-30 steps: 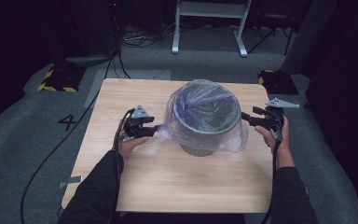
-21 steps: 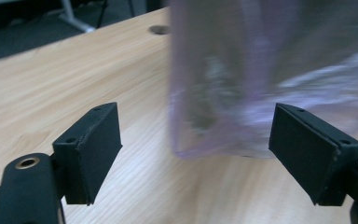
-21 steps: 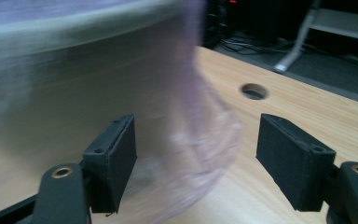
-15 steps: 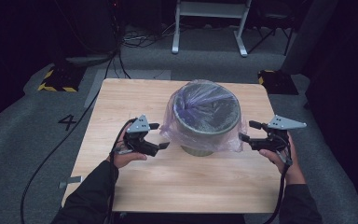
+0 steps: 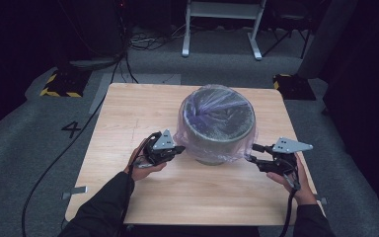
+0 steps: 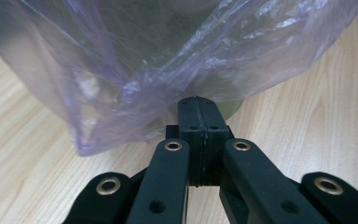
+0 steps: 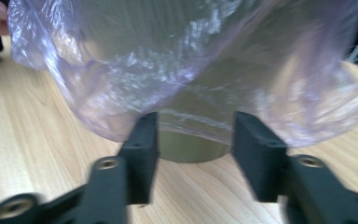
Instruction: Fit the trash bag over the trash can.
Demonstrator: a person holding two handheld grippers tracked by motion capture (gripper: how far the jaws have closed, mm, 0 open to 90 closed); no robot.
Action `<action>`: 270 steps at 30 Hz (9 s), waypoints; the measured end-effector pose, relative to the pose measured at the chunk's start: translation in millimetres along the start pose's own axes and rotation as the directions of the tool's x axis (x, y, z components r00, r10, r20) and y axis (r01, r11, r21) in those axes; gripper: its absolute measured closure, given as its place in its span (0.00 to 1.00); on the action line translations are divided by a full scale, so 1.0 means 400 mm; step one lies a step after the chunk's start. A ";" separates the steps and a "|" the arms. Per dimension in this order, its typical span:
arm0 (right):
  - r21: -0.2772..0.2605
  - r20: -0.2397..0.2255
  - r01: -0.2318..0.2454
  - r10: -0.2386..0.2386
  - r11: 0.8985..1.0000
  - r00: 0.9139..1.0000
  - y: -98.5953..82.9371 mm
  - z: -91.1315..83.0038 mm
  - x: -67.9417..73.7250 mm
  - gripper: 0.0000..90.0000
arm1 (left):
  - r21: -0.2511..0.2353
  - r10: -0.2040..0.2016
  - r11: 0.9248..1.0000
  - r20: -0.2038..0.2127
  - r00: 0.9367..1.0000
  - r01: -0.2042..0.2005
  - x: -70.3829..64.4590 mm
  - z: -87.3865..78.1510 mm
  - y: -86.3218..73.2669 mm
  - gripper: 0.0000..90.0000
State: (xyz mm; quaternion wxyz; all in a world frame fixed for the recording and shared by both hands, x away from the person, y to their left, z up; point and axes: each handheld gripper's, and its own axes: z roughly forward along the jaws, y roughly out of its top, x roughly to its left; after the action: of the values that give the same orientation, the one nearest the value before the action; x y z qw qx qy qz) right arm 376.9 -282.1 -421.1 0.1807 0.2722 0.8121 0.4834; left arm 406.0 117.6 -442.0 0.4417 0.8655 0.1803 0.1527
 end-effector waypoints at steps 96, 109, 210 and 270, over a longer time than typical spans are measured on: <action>-0.017 0.101 0.094 -0.092 0.995 0.991 0.331 0.070 -0.011 0.19 | 0.179 -0.165 0.969 -0.042 0.985 0.170 -0.068 -0.104 -0.252 0.16; 0.052 0.066 0.099 -0.102 0.994 0.993 0.373 0.150 -0.012 0.19 | 0.179 -0.165 0.969 -0.041 0.985 0.170 -0.068 -0.104 -0.253 0.16; 0.092 0.104 0.075 -0.084 0.993 0.991 0.369 0.023 0.041 0.24 | 0.179 -0.165 0.969 -0.039 0.985 0.170 -0.067 -0.104 -0.253 0.16; 0.331 0.219 -0.041 -0.035 0.943 0.975 -0.190 -0.079 0.063 0.20 | 0.181 -0.161 0.970 -0.028 0.986 0.164 -0.065 -0.101 -0.251 0.15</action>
State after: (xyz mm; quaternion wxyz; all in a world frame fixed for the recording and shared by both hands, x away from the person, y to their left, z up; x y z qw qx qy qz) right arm 319.2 -317.2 -474.2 0.2209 0.3524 0.8564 0.3059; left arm 348.1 189.2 -504.3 0.3705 0.8836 0.2667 0.1045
